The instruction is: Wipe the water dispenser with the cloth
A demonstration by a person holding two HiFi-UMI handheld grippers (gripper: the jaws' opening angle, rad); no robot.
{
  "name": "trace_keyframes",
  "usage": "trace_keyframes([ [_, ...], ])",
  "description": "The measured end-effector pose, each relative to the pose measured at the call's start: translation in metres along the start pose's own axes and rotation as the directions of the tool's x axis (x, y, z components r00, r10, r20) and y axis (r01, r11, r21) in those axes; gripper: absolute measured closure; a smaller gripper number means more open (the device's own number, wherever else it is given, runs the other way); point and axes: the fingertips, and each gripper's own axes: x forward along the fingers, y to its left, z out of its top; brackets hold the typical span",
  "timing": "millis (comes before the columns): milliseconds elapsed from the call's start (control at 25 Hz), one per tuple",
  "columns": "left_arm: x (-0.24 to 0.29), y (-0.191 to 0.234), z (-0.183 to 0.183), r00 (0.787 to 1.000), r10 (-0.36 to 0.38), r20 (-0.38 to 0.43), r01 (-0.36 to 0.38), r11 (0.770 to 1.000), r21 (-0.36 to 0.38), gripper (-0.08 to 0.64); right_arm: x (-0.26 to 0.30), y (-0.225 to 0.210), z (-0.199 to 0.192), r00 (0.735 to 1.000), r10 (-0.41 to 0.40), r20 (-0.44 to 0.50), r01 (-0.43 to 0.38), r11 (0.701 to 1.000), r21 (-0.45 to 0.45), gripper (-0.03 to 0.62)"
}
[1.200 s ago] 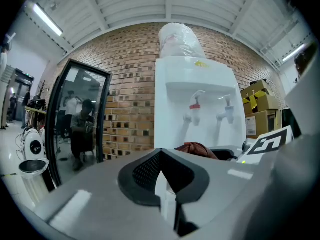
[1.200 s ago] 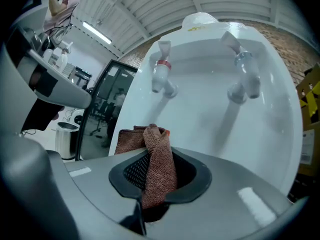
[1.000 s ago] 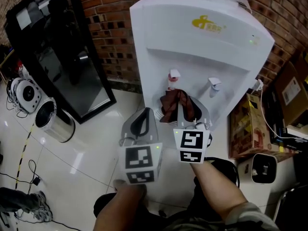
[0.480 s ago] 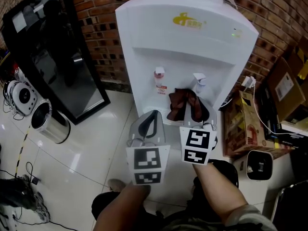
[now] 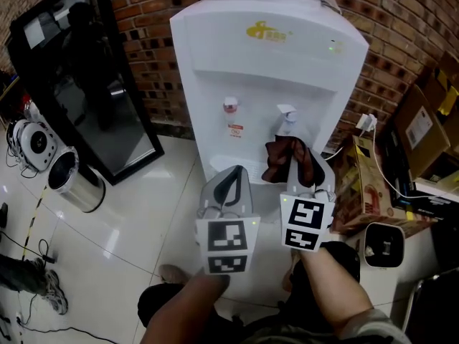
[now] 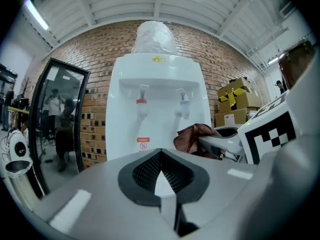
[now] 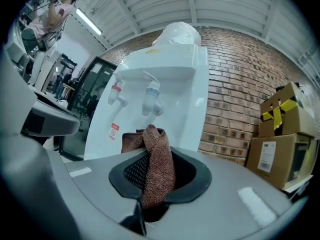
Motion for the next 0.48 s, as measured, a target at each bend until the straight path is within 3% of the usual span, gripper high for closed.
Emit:
trace_keyframes([
  [480,-0.003,-0.031,-0.004,1.0,-0.027,-0.004,0.027,1.0,0.003,0.56,-0.024,-0.047,-0.011,0.998,-0.048,-0.028,0.049,0.999,0.024,0.506],
])
